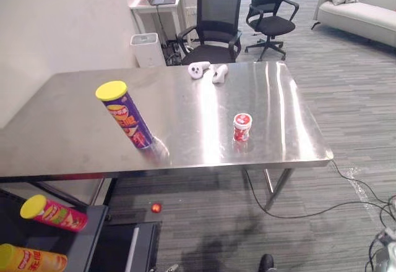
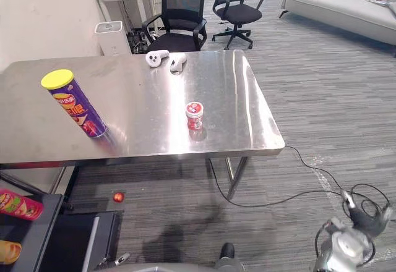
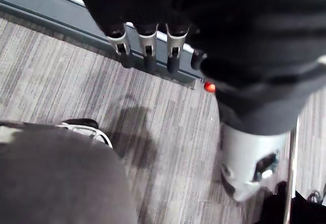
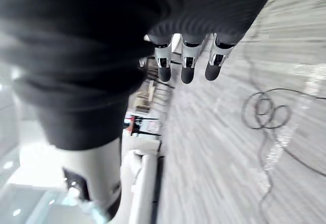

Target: Put the gum and the chips on the shelf.

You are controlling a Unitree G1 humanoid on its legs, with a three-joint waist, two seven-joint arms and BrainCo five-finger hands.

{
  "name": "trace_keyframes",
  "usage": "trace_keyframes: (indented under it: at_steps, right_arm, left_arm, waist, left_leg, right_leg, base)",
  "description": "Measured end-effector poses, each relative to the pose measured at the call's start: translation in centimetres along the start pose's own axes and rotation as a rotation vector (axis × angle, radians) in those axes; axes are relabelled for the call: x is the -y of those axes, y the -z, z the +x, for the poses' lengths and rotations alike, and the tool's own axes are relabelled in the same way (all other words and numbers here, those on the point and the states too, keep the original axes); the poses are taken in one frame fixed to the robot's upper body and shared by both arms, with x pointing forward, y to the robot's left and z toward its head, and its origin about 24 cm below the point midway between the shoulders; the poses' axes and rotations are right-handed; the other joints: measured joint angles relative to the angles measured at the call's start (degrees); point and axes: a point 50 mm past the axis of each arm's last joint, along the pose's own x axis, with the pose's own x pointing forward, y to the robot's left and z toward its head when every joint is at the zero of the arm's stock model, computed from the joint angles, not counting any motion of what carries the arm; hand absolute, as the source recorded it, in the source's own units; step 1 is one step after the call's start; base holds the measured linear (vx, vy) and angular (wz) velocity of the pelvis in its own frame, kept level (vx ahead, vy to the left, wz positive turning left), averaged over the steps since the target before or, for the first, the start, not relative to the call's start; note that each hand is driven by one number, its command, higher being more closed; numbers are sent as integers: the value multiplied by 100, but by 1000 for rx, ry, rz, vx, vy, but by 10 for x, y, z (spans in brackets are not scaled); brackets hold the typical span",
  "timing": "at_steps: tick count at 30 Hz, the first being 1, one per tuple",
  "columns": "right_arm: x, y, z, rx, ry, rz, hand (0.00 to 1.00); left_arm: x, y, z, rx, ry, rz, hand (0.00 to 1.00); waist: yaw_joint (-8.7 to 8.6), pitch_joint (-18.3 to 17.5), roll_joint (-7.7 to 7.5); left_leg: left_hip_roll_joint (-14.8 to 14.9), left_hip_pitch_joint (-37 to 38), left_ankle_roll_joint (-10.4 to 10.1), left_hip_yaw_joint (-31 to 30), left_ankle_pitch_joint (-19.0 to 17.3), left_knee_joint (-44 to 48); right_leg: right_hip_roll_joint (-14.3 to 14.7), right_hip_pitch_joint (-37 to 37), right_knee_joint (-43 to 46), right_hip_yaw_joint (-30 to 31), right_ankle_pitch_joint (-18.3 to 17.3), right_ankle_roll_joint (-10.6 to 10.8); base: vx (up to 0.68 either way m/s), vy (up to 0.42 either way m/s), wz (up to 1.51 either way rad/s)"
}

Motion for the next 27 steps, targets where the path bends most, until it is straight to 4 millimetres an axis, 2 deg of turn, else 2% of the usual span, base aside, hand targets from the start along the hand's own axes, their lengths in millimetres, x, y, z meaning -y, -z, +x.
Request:
trace_keyframes:
  at_steps: [7, 12, 18, 27]
  right_arm:
    - [-35, -51, -12, 252, -151, -2, 0]
    - [-61, -72, -33, 374, -367, -2, 0]
    - [-85, -79, -52, 434, -590, -9, 0]
    - [-113, -82, -78, 452, -810, 17, 0]
  left_arm:
    - [-2, 3, -1, 0, -6, -6, 0]
    - [-4, -1, -1, 21, -6, 21, 0]
    - [-9, -1, -2, 27, -17, 25, 0]
    - [-10, 1, -2, 20, -20, 27, 0]
  waist:
    - [11, 0, -14]
    - [17, -19, -84]
    - [30, -42, -190]
    - [74, -41, -196]
  left_leg:
    - [-8, 8, 0, -29, 0, -2]
    - [-8, 9, 0, -35, 0, -2]
    - [-13, -4, 1, -82, 1, -2]
    - [-17, -115, 16, -322, 12, 18]
  right_leg:
    - [-7, 6, 0, -23, 12, 13]
    - [-7, 9, 1, -34, 12, 14]
    - [-15, 25, 1, -117, 12, 15]
    - [-31, 43, 2, -319, 11, 15]
  base:
    - [0, 0, 1]
    - [0, 0, 0]
    - [-9, -1, 4]
    - [-14, 0, 12]
